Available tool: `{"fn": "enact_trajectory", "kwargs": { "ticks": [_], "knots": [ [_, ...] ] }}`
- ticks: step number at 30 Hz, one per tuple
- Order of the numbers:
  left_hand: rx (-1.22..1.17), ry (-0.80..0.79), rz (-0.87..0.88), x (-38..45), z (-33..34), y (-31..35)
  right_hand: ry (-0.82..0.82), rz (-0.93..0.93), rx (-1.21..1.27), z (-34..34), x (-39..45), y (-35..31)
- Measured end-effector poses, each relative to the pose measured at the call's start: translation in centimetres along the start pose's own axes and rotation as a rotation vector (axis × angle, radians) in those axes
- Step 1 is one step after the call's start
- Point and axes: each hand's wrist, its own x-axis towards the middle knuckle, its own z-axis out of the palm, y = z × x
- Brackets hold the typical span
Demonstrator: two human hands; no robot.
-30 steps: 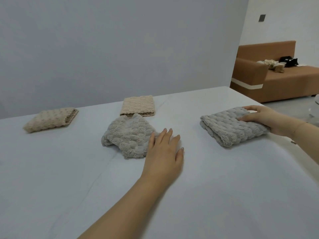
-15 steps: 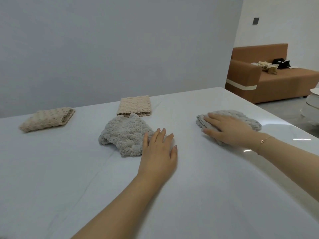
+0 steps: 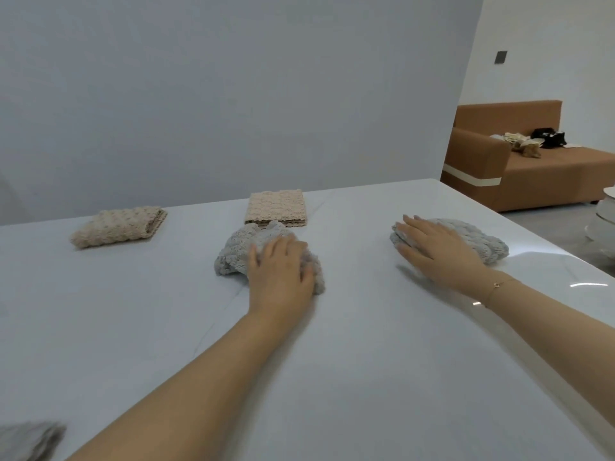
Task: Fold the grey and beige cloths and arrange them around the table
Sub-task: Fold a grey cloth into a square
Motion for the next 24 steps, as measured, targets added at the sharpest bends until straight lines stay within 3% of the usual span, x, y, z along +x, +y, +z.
{"fn": "enact_trajectory", "kwargs": {
  "ticks": [3, 6, 12, 17, 19, 21, 22, 24],
  "knots": [
    [0.043, -0.132, -0.108, 0.7, -1.6, -4.0, 0.049, -0.087, 0.069, -0.4, -0.3, -3.4],
    [0.073, -0.329, -0.081, 0.6, -2.6, -6.5, -0.026, -0.124, 0.093, -0.6, 0.4, -6.9],
    [0.237, -0.497, -0.029, 0.5, -6.2, -8.9, -0.182, -0.156, 0.204, -0.1, 2.5, -14.5],
    [0.365, -0.626, -0.106, -1.1, -10.2, -14.0, -0.265, -0.179, 0.220, 1.4, 4.6, -20.4],
    [0.269, -0.715, -0.178, -1.7, -11.8, -15.9, -0.326, -0.184, 0.220, 2.0, 5.6, -22.5],
    [0.010, -0.791, -0.248, -2.0, -13.4, -17.2, -0.394, -0.193, 0.232, 2.5, 6.7, -24.6],
    [-0.167, -0.780, -0.301, -2.0, -14.1, -17.7, -0.431, -0.190, 0.249, 2.7, 7.3, -25.6],
    [-0.469, -0.574, -0.421, -1.9, -14.8, -19.2, -0.498, -0.166, 0.297, 3.0, 8.4, -27.6]
  ]
}}
